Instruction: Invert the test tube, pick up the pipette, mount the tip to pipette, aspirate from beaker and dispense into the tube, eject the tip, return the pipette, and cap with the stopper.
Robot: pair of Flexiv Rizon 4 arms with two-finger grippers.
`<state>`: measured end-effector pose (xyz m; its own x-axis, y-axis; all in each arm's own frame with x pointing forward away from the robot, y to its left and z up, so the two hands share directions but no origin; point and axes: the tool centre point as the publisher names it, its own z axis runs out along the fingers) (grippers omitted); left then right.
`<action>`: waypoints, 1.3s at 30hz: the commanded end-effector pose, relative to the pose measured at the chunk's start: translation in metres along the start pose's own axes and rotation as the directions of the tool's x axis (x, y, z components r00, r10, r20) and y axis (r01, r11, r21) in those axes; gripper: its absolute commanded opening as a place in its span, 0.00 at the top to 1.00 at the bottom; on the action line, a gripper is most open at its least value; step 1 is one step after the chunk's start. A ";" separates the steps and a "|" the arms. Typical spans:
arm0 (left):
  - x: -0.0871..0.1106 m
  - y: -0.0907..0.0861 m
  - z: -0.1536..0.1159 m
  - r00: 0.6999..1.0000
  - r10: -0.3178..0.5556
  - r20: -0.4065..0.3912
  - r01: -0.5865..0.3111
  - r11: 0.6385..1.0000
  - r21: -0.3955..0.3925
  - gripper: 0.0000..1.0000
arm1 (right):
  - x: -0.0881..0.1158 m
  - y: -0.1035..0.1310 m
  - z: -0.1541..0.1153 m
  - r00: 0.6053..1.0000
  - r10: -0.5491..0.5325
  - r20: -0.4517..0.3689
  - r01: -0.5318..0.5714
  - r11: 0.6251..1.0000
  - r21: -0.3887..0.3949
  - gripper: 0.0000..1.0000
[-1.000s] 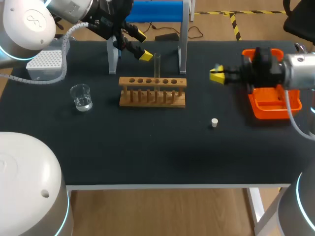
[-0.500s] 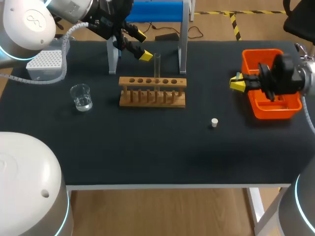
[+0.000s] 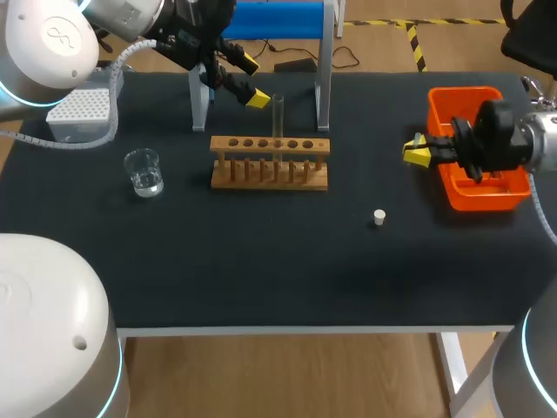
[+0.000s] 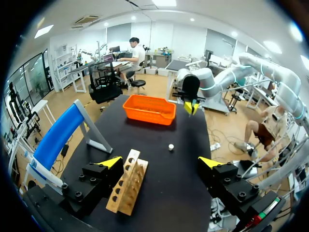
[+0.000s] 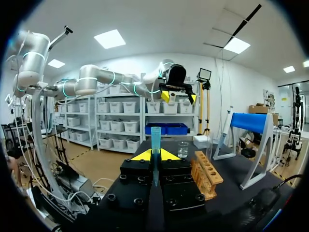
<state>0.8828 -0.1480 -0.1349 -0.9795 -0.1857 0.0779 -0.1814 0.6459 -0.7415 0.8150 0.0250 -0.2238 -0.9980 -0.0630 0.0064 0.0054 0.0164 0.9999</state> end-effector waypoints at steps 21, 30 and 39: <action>0.000 0.000 -0.001 1.000 -0.001 -0.001 0.001 1.000 -0.003 0.00 | 0.005 -0.002 0.000 1.000 -0.001 0.010 0.001 1.000 0.008 1.00; 0.000 0.000 -0.001 1.000 -0.001 -0.001 0.001 1.000 -0.003 0.00 | 0.005 -0.002 0.000 1.000 -0.001 0.010 0.001 1.000 0.008 1.00; -0.036 0.045 -0.020 0.972 -0.194 0.131 0.194 0.981 0.018 0.00 | 0.005 -0.002 0.000 1.000 -0.001 0.010 0.001 1.000 0.008 1.00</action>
<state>0.9085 -0.1179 -0.1487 -0.9340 -0.3373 0.1177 -0.3155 0.6244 -0.7145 0.8105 0.0246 -0.2255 -0.9985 -0.0547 0.0051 0.0038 0.0238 0.9997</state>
